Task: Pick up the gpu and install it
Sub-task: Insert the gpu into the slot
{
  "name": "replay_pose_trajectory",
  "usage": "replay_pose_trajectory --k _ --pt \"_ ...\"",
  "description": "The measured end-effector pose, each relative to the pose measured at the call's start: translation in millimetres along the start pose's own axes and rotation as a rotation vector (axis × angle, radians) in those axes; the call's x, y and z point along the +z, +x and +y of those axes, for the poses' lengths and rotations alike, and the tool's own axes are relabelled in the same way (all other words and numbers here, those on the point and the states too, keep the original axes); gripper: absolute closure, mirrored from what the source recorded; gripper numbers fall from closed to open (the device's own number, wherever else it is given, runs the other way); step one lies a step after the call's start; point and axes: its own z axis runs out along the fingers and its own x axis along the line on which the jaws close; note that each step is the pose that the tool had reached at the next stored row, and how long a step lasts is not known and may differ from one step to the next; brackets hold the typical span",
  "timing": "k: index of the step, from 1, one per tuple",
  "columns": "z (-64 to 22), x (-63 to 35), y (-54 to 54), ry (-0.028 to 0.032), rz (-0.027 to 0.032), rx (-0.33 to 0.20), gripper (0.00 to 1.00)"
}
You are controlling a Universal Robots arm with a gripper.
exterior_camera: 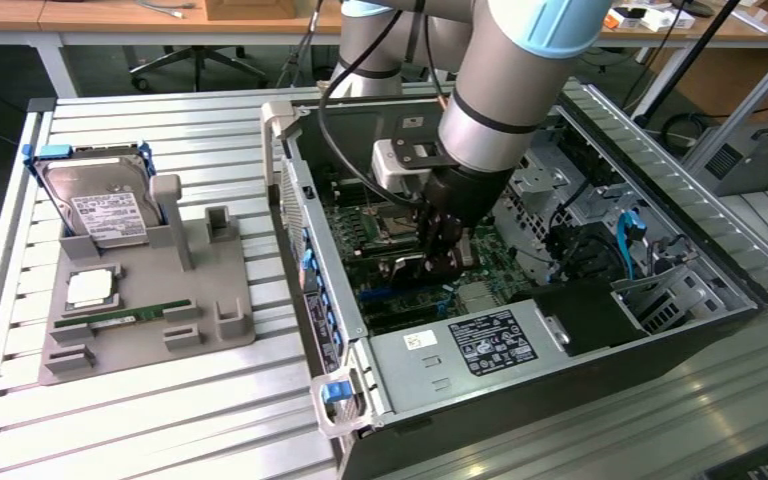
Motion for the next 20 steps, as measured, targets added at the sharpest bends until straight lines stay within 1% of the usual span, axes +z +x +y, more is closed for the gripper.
replay_pose_trajectory --k 4,5,6,7,8,13,19,20 --pt "0.0 -0.6 -0.1 -0.0001 0.0006 0.005 0.73" --pt "0.0 -0.6 -0.2 -0.0001 -0.0001 0.006 0.73" --pt "0.1 -0.6 -0.3 -0.0004 -0.0025 0.007 0.73" --pt "0.0 -0.5 -0.2 -0.0007 -0.0080 0.008 0.73" --pt "0.0 -0.4 -0.3 -0.0009 -0.0106 0.008 0.73" --pt "-0.3 -0.4 -0.3 -0.0010 -0.0108 0.004 0.73" --pt "-0.7 -0.4 -1.2 -0.0028 -0.0095 -0.021 0.73" --pt "-0.6 -0.5 -1.2 -0.0033 -0.0082 -0.021 0.73"
